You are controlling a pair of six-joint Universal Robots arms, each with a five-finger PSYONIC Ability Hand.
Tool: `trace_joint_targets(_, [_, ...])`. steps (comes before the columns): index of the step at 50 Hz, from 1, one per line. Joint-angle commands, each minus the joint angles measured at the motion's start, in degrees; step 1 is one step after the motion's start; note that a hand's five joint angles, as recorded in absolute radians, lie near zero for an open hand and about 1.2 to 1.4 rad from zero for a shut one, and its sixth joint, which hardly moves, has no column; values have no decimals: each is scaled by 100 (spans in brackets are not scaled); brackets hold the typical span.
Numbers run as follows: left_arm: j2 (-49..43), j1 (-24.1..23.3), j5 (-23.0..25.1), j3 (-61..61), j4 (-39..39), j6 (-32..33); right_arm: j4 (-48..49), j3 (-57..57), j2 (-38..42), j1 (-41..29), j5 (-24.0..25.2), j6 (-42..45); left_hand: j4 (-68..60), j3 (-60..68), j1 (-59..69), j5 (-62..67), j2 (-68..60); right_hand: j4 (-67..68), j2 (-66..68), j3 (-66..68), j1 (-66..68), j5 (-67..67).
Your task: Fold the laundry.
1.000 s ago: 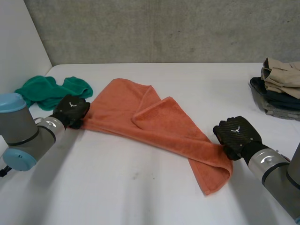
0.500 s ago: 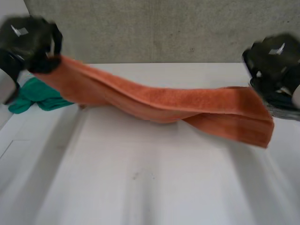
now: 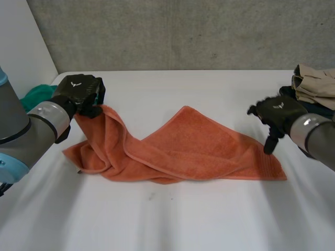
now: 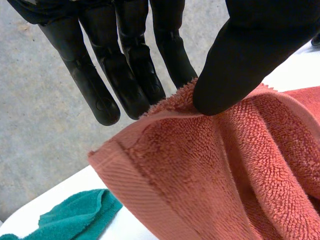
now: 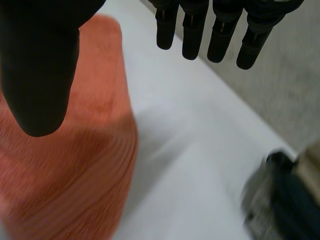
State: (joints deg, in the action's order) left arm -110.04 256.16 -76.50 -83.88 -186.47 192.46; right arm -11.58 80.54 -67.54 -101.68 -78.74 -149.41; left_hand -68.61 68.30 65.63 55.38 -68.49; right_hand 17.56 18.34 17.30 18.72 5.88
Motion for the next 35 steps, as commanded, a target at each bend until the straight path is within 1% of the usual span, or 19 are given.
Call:
trace_joint_targets(1, [229, -48, -163, 109, -187, -7, 181, 1303, -644, 657, 813, -168, -1139, 1169, 1437, 1462, -1151, 25, -52, 51, -91, 194])
trace_joint_targets(3, [203, -31, -268, 293, -346, -16, 243, 1577, -804, 772, 1061, -115, -1139, 1169, 1437, 1462, -1151, 93, 15, 119, -23, 261])
trace_joint_targets(4, [176, -5, -330, 363, -363, -16, 304, 1822, -926, 912, 1271, -54, -1139, 1169, 1437, 1462, -1151, 227, 149, 252, 110, 395])
trace_joint_targets(5, [159, 13, -409, 451, -372, -16, 331, 1938, -980, 965, 1334, -27, -1139, 1169, 1437, 1462, -1151, 245, 167, 270, 128, 413])
trace_joint_targets(6, [115, 22, -610, 608, -390, -7, 366, 2035, -1024, 992, 1361, -10, -1139, 1169, 1437, 1462, -1151, 245, 167, 270, 129, 413])
trace_joint_targets(8, [10, 22, -795, 741, -399, 1, 480, 2298, -1164, 1010, 1361, 8, -1139, 1169, 1437, 1462, -1151, 245, 167, 270, 129, 413])
trace_joint_targets(10, [-200, 22, -910, 899, -399, 36, 612, 2457, -1217, 1010, 1361, 17, -1139, 1169, 1437, 1462, -1151, 245, 167, 270, 129, 413])
trace_joint_targets(12, [-298, 31, -919, 952, -407, 98, 936, 2641, -1253, 1001, 1344, 26, -1139, 1169, 1437, 1462, -1151, 645, 568, 671, 529, 814])
trace_joint_targets(14, [-412, 66, -945, 988, -407, 212, 1148, 2695, -1244, 1001, 1317, 8, -1139, 1169, 1437, 1462, -1151, 749, 671, 775, 633, 917])
trace_joint_targets(18, [-579, 75, -963, 988, -442, 318, 1509, 2791, -1069, 1010, 1282, 25, -1139, 1169, 1437, 1462, -1151, 1035, 957, 1061, 919, 1203])
trace_joint_targets(20, [-650, 75, -963, 988, -443, 318, 1641, 2800, -796, 1001, 1291, 87, -1139, 1169, 1437, 1462, -1151, 1203, 1125, 1228, 1086, 1371])
trace_joint_targets(23, [-729, 83, -955, 1005, -443, 318, 1790, 2783, -515, 1027, 1282, 349, -1139, 1169, 1437, 1462, -1151, 1388, 1310, 1414, 1272, 1557])
trace_joint_targets(27, [-764, 180, -954, 997, -443, 318, 1860, 2765, -330, 1036, 1326, 745, -1139, 1169, 1437, 1462, -1151, 1389, 1311, 1414, 1272, 1557])
trace_joint_targets(35, [-773, 224, -954, 997, -443, 318, 2423, 2581, 188, 1010, 1300, 940, -1139, 1169, 1437, 1462, -1151, 1590, 1513, 1616, 1474, 1759])
